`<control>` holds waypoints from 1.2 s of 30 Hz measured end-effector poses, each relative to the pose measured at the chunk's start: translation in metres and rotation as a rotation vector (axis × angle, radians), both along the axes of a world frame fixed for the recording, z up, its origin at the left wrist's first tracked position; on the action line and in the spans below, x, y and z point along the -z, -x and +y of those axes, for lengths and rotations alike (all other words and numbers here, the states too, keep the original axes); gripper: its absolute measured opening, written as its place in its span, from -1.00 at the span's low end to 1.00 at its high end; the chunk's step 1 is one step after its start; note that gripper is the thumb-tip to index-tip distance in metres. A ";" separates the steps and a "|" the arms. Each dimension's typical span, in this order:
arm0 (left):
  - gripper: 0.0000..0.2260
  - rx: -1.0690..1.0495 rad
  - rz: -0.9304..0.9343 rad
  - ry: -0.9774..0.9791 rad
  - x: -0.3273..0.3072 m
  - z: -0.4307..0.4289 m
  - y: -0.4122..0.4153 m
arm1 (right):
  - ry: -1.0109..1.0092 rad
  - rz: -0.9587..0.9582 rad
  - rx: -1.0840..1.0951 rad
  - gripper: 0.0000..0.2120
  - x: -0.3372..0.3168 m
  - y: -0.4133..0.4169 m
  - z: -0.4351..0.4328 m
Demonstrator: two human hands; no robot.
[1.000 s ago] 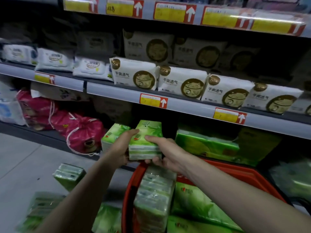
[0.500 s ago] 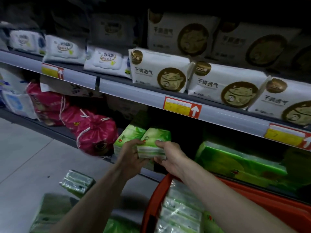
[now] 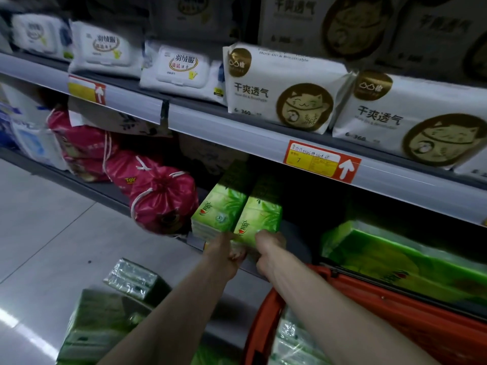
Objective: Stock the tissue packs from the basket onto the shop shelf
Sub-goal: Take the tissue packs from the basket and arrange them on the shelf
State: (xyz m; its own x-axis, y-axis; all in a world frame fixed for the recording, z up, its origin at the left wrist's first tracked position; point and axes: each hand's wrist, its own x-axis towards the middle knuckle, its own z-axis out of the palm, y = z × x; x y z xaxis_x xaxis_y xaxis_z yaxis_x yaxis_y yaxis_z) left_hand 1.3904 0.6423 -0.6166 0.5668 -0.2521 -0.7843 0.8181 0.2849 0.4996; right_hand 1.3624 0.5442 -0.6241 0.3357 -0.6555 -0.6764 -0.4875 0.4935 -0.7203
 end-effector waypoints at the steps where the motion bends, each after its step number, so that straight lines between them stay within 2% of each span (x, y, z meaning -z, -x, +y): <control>1: -0.93 -0.026 -0.004 0.001 -0.001 -0.001 -0.001 | 0.038 0.009 0.010 -0.73 0.001 -0.002 0.000; 6: -0.82 -0.088 -0.015 0.031 0.003 -0.008 -0.006 | 0.168 0.069 -0.076 -0.64 0.004 -0.011 0.000; 10: -0.69 -0.121 0.013 0.051 0.001 -0.013 -0.007 | 0.109 0.040 -0.040 -0.63 -0.003 -0.009 0.002; 11: -0.69 -0.133 0.013 0.061 0.000 -0.013 -0.006 | 0.093 0.026 -0.026 -0.62 -0.003 -0.009 0.002; 14: -0.93 -0.090 0.020 0.052 0.000 -0.013 -0.005 | 0.028 -0.006 0.012 -0.55 0.002 -0.015 0.004; 15: -0.96 -0.073 0.016 0.055 0.001 -0.014 -0.005 | 0.008 -0.008 0.011 -0.49 0.009 -0.018 0.003; 17: -0.93 -0.038 0.008 0.055 0.001 -0.015 -0.004 | -0.009 -0.002 -0.001 -0.42 0.015 -0.018 0.001; 20: -0.97 0.005 -0.039 -0.032 0.003 -0.015 -0.005 | 0.010 0.015 -0.021 -0.41 0.000 -0.011 0.004; 23: -0.87 0.093 -0.075 -0.122 0.006 -0.013 -0.009 | 0.063 0.046 -0.083 -0.43 0.003 -0.009 0.005; 27: -0.85 0.144 -0.092 -0.102 -0.002 -0.007 -0.005 | 0.138 0.114 -0.135 -0.48 -0.017 0.001 0.006; 30: -0.91 0.150 -0.115 -0.103 -0.018 -0.001 0.001 | 0.201 0.161 -0.128 -0.48 -0.023 0.008 0.010; 32: -0.92 0.153 -0.129 -0.109 -0.029 0.006 0.008 | 0.208 0.136 -0.152 -0.48 -0.032 0.015 0.023; 36: -0.78 0.169 -0.174 -0.105 -0.058 0.022 0.027 | 0.201 0.035 -0.227 -0.47 -0.053 0.025 0.051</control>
